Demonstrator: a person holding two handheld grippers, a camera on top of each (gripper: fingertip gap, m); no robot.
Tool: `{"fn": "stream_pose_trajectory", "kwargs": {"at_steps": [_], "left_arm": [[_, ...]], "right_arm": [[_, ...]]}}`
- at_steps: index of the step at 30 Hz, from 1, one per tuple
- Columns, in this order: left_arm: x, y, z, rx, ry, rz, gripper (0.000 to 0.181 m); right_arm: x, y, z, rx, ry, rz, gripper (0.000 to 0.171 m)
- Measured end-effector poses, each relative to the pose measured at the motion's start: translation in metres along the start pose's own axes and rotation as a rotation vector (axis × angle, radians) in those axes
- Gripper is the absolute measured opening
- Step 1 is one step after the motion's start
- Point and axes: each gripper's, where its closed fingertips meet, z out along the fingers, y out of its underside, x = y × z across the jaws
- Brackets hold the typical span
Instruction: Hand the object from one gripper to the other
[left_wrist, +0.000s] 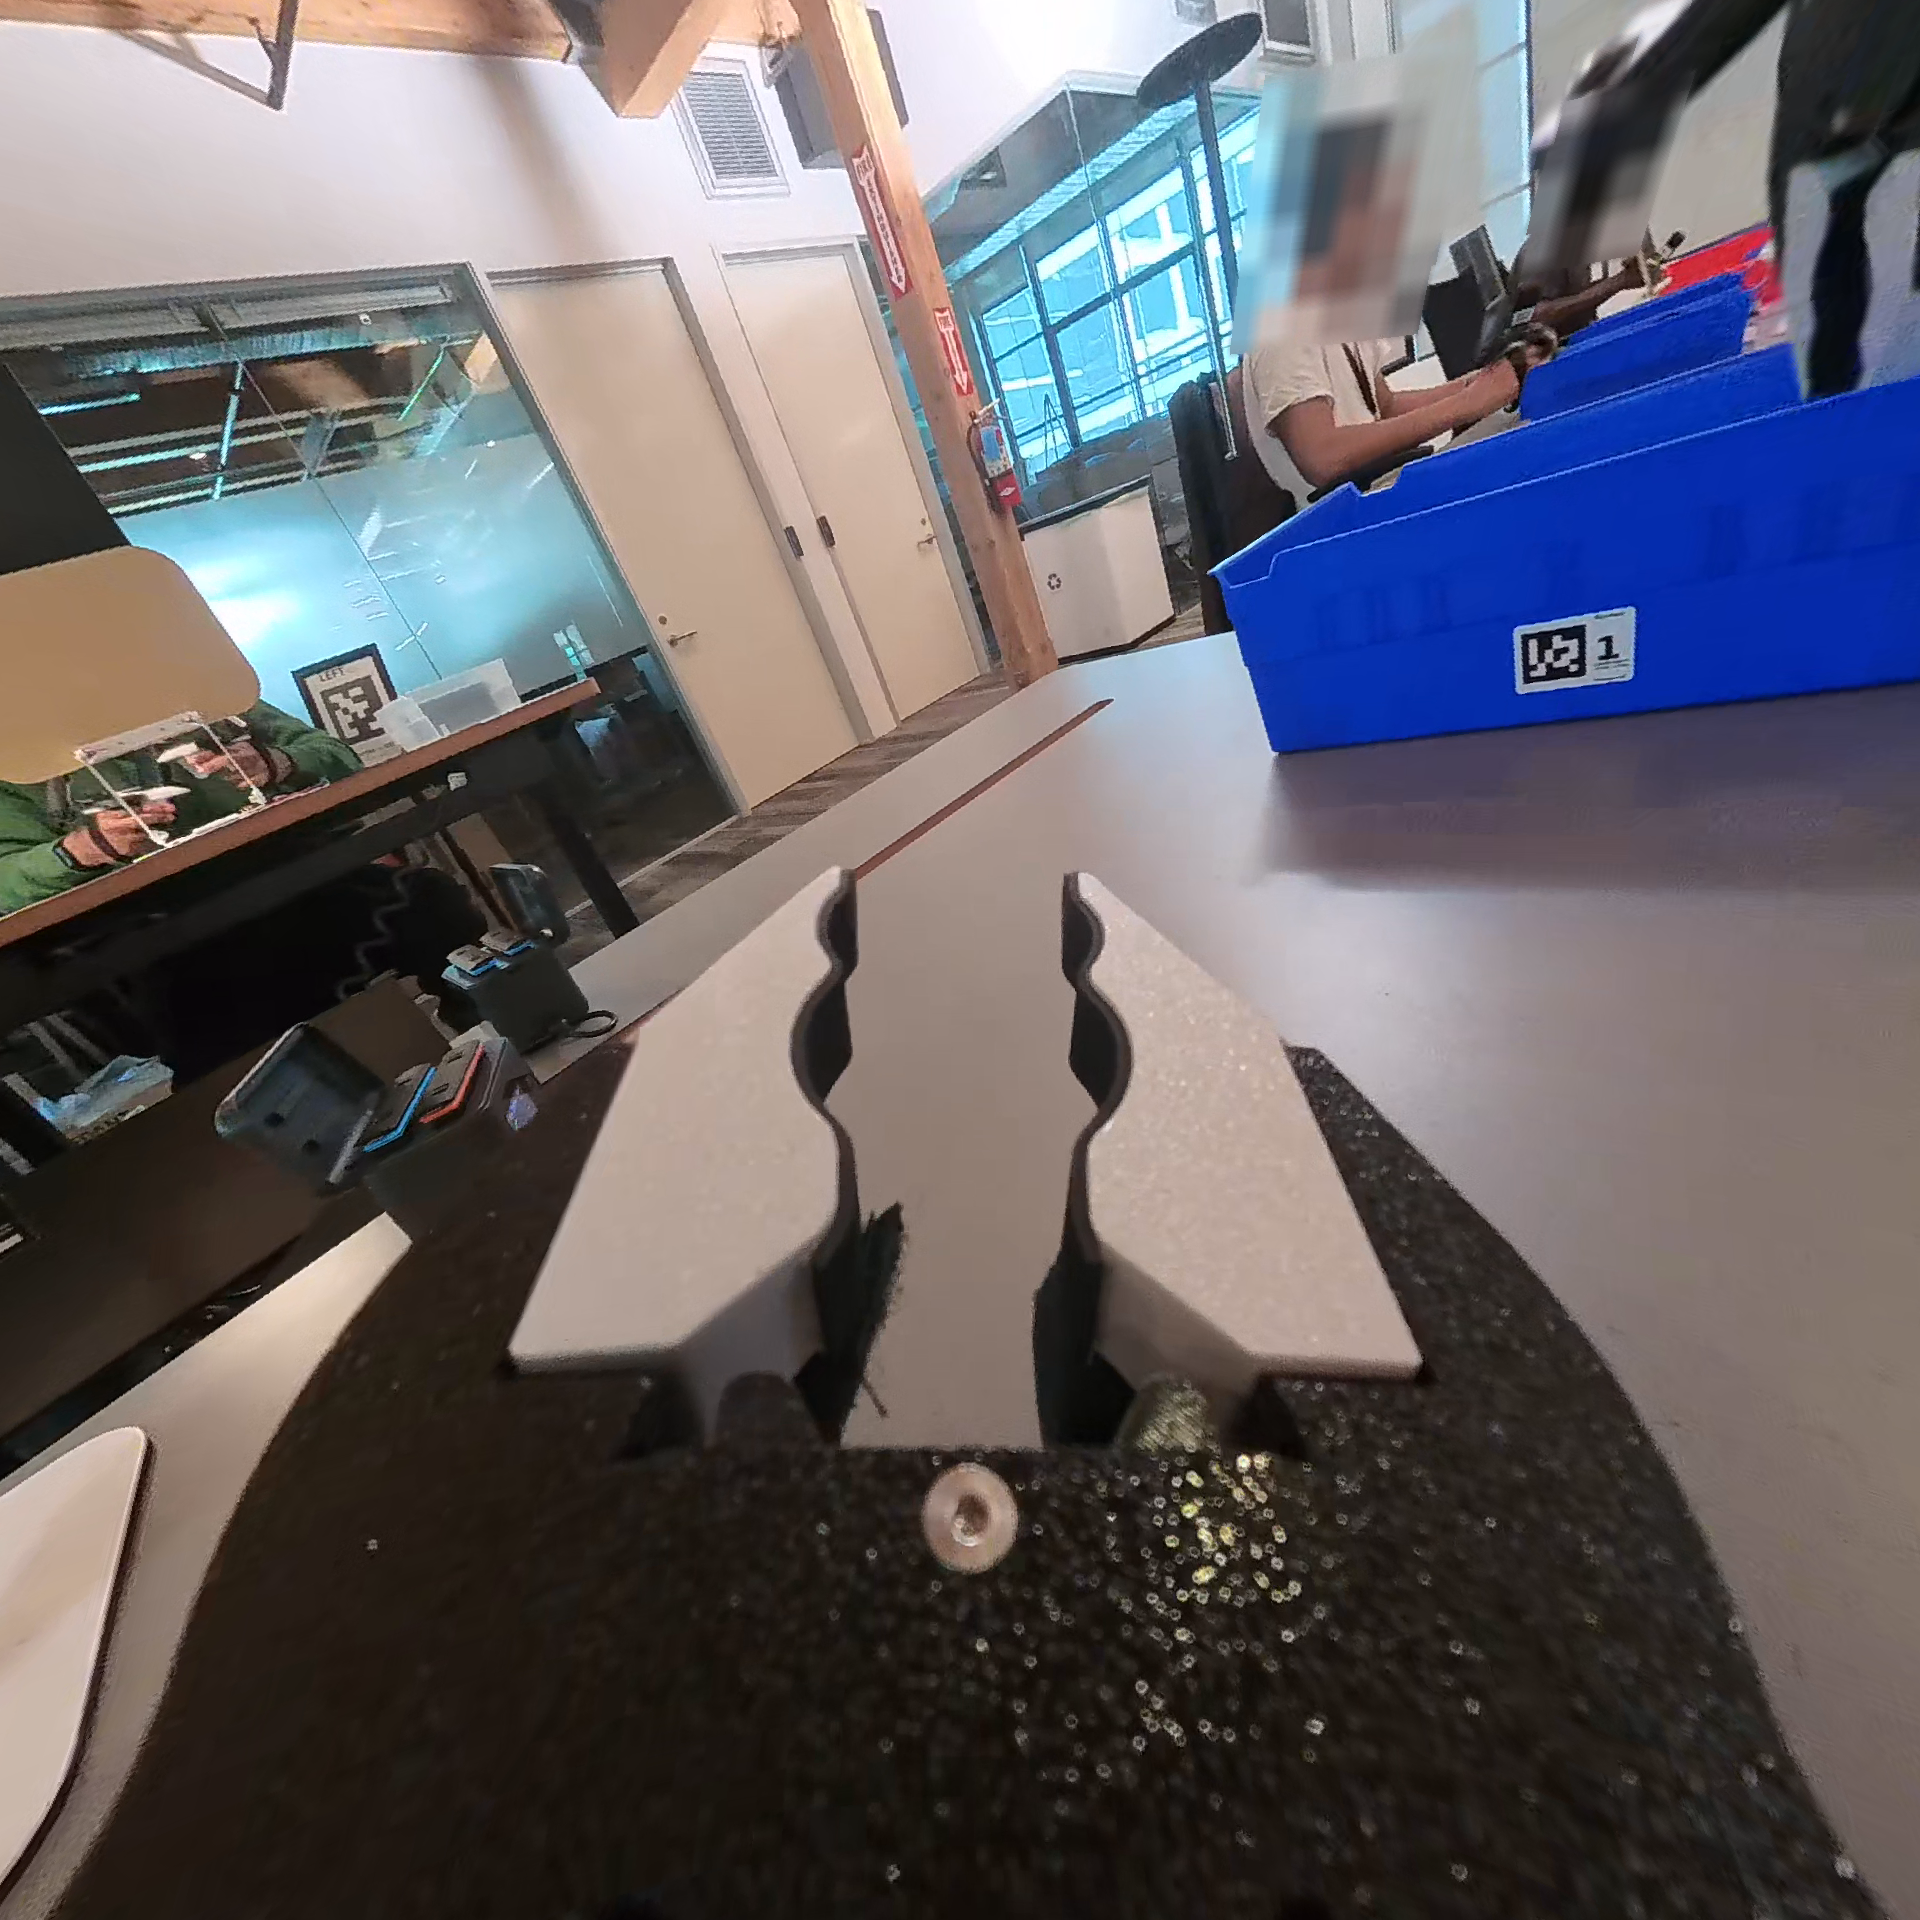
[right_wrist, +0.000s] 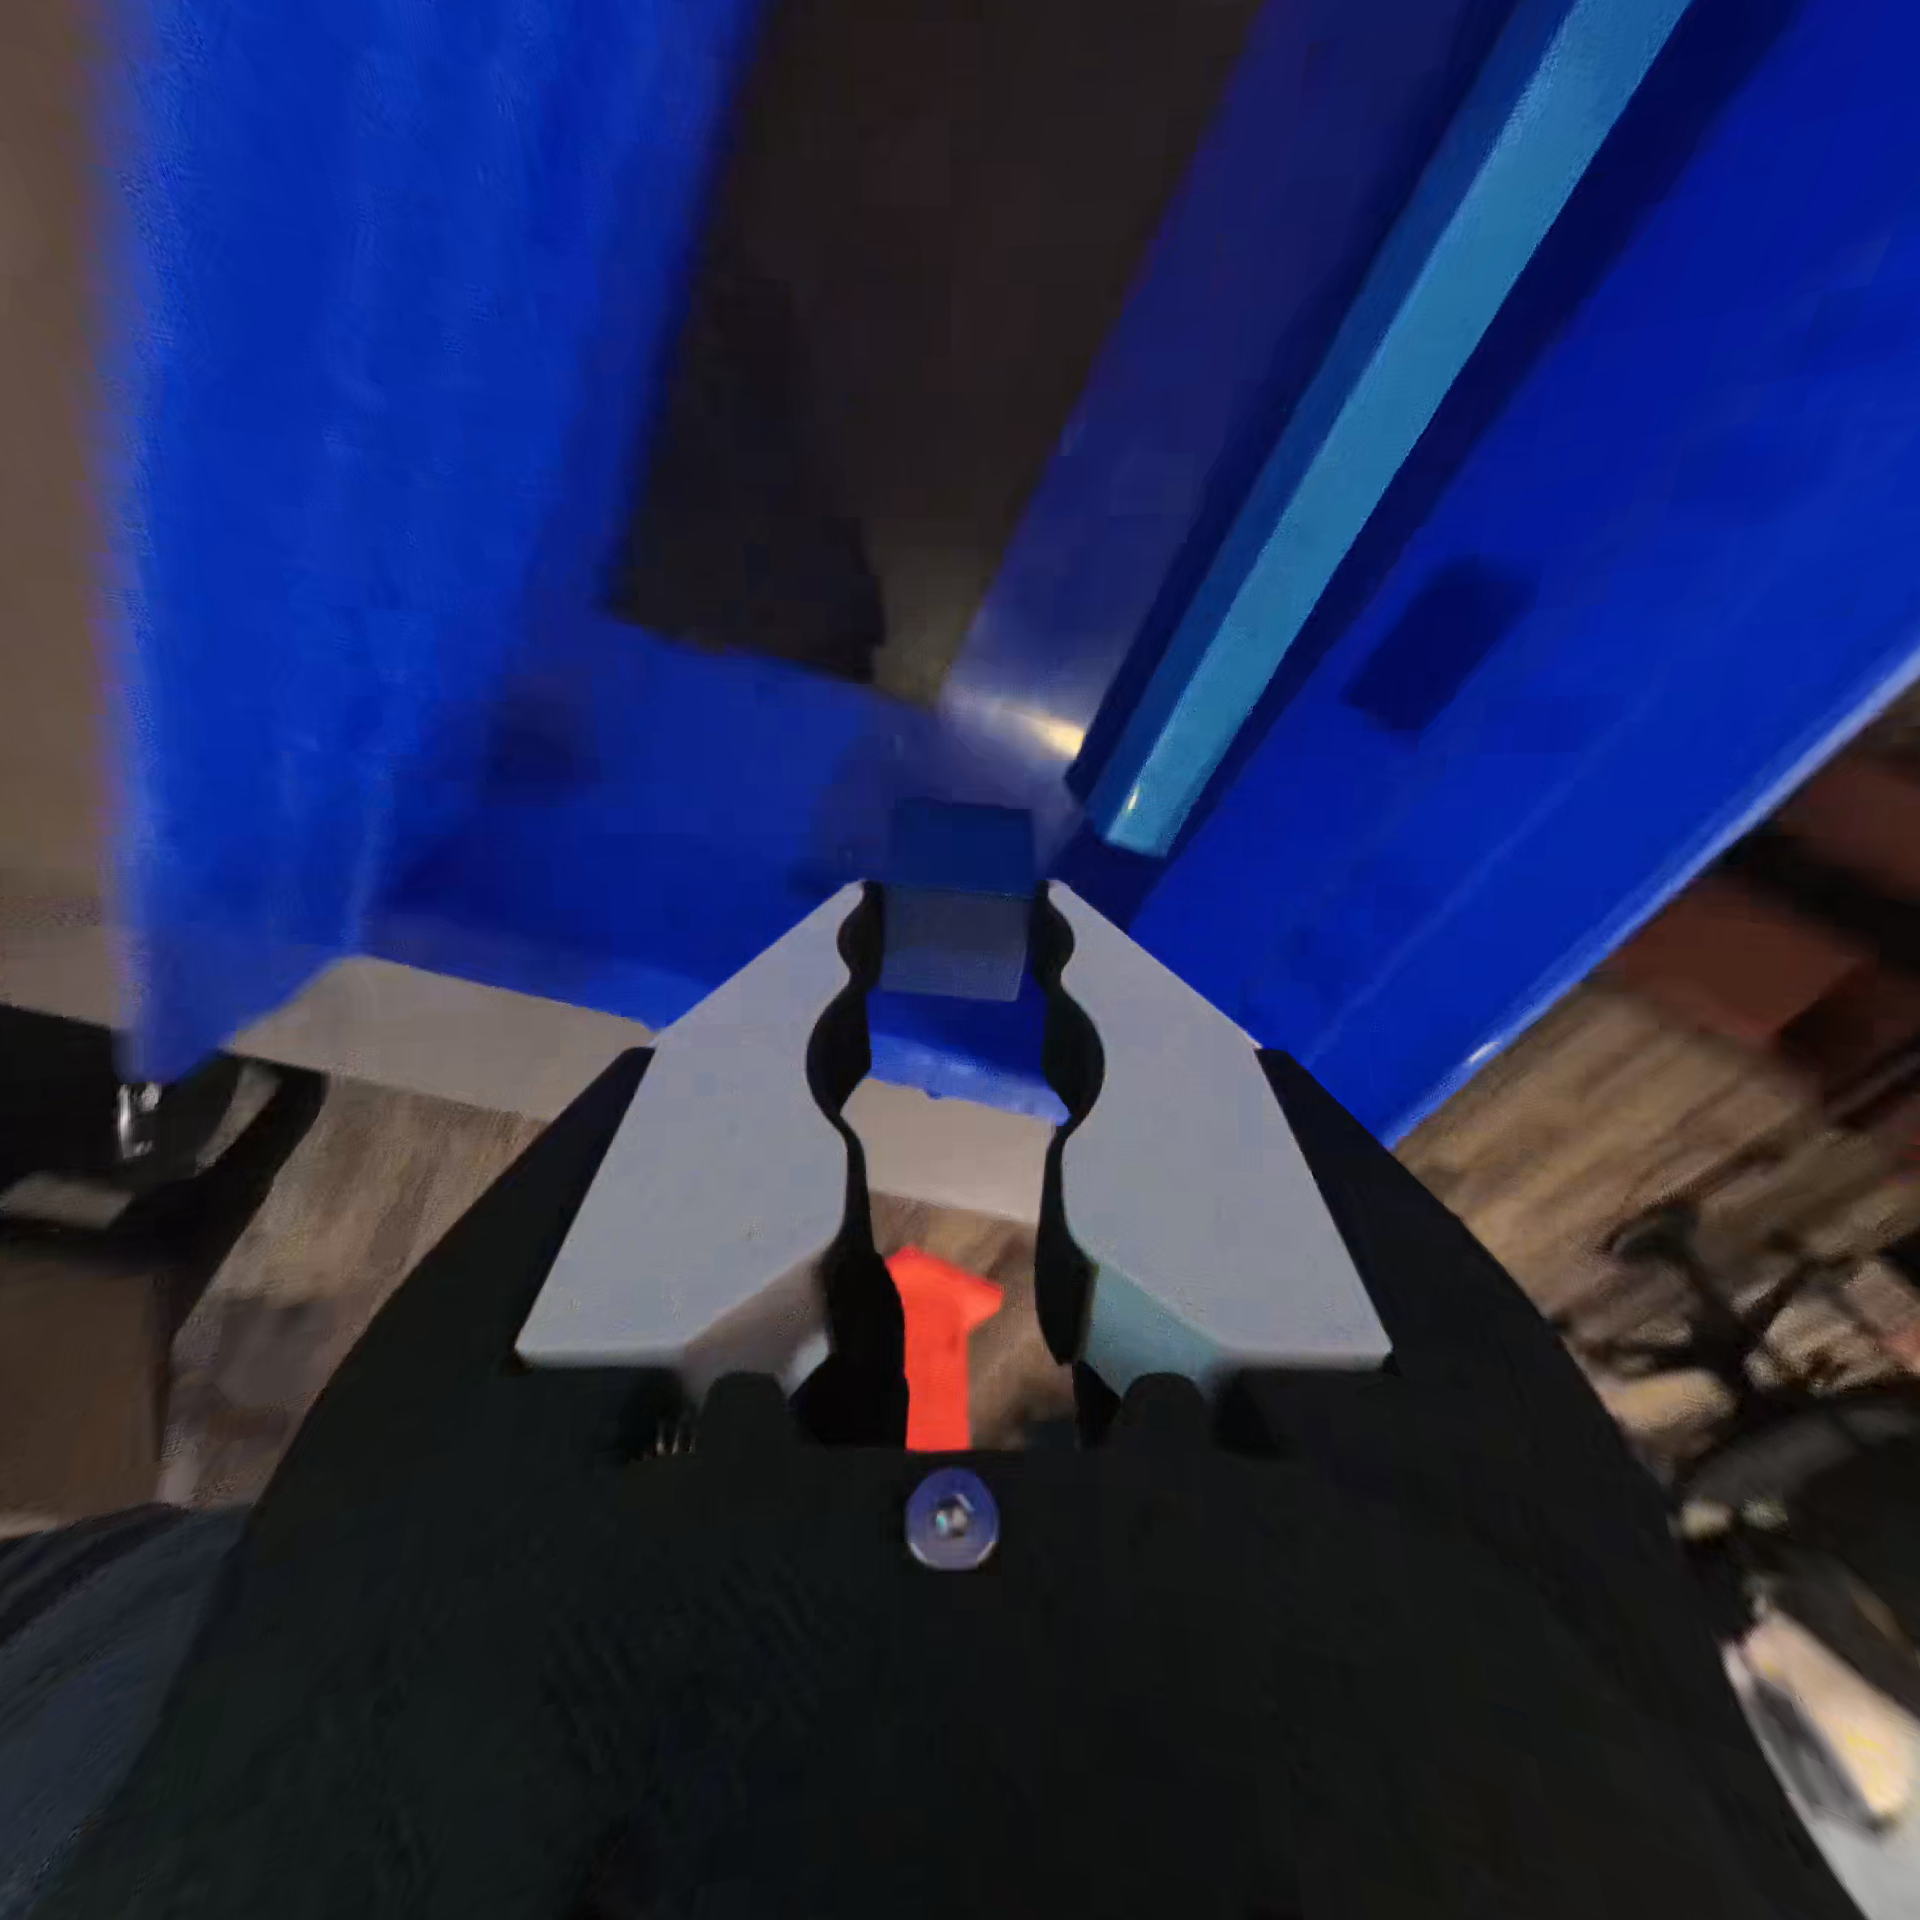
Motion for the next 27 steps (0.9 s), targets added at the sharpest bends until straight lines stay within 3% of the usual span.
{"fn": "stream_pose_trajectory", "kwargs": {"at_steps": [5,14,17,20,23,27], "left_arm": [[0.001,0.001,0.001,-0.006,0.007,0.002,0.034],[0.004,0.002,0.001,-0.013,0.024,0.001,0.031],[0.004,0.003,0.002,-0.015,0.025,0.001,0.031],[0.003,0.003,0.002,-0.015,0.02,-0.001,0.031],[0.002,0.003,0.002,-0.016,0.016,-0.005,0.031],[0.001,0.002,0.001,-0.014,0.012,-0.006,0.031]], "right_arm": [[0.004,0.028,0.033,-0.145,-0.123,0.124,0.028],[0.023,0.045,0.057,-0.199,-0.105,0.238,0.033],[0.029,0.045,0.045,-0.186,-0.026,0.241,0.046],[0.034,0.036,0.01,-0.12,0.128,0.227,0.055],[0.006,-0.02,-0.051,0.232,0.243,0.157,0.055],[-0.094,-0.138,-0.135,0.899,0.228,-0.103,0.052]]}}
